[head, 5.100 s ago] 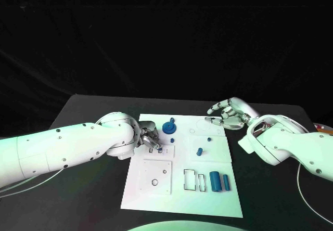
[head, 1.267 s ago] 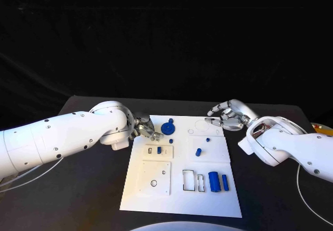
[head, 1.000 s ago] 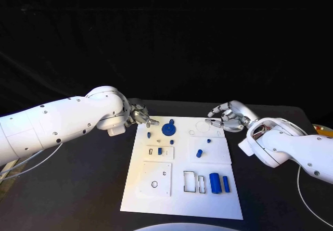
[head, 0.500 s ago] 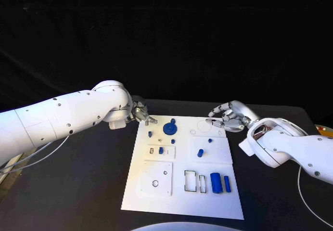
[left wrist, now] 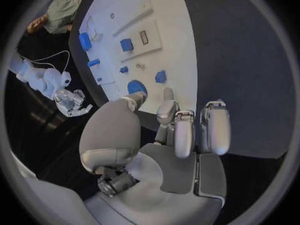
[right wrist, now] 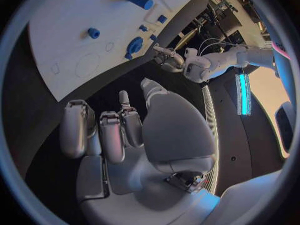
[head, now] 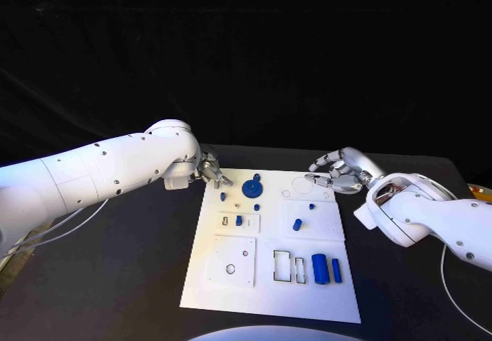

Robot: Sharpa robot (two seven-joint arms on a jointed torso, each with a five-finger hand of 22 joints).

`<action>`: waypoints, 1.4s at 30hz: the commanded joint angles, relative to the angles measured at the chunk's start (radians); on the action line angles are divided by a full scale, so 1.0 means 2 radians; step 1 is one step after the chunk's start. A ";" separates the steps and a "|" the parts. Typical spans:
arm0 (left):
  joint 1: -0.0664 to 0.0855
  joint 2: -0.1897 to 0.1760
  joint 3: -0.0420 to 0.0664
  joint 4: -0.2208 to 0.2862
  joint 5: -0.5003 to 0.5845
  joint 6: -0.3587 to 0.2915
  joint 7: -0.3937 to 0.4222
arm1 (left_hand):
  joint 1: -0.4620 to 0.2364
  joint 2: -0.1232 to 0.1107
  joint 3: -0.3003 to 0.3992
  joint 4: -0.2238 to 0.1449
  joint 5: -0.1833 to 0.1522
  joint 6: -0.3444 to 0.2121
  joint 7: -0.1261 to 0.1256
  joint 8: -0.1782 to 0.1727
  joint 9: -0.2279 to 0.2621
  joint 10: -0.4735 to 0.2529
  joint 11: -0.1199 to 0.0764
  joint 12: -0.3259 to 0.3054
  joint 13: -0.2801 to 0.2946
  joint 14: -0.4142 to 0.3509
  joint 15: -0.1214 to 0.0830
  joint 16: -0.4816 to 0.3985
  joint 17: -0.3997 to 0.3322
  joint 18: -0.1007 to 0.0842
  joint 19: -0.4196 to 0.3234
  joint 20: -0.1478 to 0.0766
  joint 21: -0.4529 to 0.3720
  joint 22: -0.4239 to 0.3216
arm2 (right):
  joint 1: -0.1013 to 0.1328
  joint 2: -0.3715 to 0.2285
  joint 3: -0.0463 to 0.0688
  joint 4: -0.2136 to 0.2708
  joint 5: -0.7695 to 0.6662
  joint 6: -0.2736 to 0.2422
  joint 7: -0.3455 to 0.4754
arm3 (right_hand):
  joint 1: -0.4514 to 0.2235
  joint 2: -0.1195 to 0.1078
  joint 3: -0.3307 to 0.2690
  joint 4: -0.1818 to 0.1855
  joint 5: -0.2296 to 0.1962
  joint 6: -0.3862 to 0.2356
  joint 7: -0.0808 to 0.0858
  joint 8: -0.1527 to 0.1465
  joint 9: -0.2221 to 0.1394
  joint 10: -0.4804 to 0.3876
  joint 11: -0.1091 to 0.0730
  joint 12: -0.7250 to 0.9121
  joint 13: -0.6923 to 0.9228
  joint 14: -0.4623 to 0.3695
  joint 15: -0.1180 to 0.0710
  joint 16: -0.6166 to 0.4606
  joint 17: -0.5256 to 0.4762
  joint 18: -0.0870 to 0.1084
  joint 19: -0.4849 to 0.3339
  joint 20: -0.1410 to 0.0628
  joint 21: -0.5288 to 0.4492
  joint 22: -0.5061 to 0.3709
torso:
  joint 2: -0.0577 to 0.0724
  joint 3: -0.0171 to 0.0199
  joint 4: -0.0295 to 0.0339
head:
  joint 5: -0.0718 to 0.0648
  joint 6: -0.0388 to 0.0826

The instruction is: Assemble the parts on the task board

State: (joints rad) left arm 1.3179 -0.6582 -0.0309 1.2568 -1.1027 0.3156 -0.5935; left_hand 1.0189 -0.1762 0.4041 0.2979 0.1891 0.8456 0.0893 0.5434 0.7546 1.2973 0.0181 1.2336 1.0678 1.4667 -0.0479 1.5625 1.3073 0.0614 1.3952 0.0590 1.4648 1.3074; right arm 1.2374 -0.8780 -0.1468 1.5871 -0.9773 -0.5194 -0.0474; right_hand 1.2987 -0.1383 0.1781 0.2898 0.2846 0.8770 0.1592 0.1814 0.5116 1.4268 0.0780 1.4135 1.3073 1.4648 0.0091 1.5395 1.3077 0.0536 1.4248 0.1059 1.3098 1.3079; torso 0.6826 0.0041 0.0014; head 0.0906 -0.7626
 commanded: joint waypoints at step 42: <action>-0.004 0.015 -0.012 -0.016 0.019 0.037 0.009 | 0.052 0.008 0.034 -0.003 0.000 0.013 0.001 0.000 -0.014 -0.009 0.000 0.000 -0.003 0.048 0.004 -0.002 0.121 -0.001 -0.006 0.006 -0.005 0.005 | -0.001 0.002 0.000 -0.001 -0.006 0.003 0.003 | -0.005 0.001 -0.003 -0.001 0.001 -0.002 -0.001 0.003 0.001 -0.002 -0.002 -0.002 0.042 0.038 -0.004 -0.003 0.064 0.007 -0.004 0.000 -0.002 0.023 | -0.001 0.0008 -0.0004 | -0.001 -0.006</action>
State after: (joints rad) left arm 1.3104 -0.6315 -0.0550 1.2255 -1.0790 0.3724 -0.5887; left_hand 1.1117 -0.1589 0.4658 0.2902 0.1891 0.8673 0.0894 0.5398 0.7285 1.2828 0.0179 1.2276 1.0617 1.4631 -0.0444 1.5625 1.3073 0.0613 1.3846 0.0697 1.4608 1.3074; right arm 1.2365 -0.8759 -0.1468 1.5848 -0.9785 -0.5197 -0.0468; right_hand 1.2987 -0.1383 0.1782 0.2897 0.2846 0.8770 0.1592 0.1814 0.5121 1.4268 0.0780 1.4135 1.3077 1.4648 0.0091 1.5355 1.3074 0.0536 1.4248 0.1059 1.3098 1.3074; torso 0.6808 0.0059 0.0009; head 0.0895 -0.7741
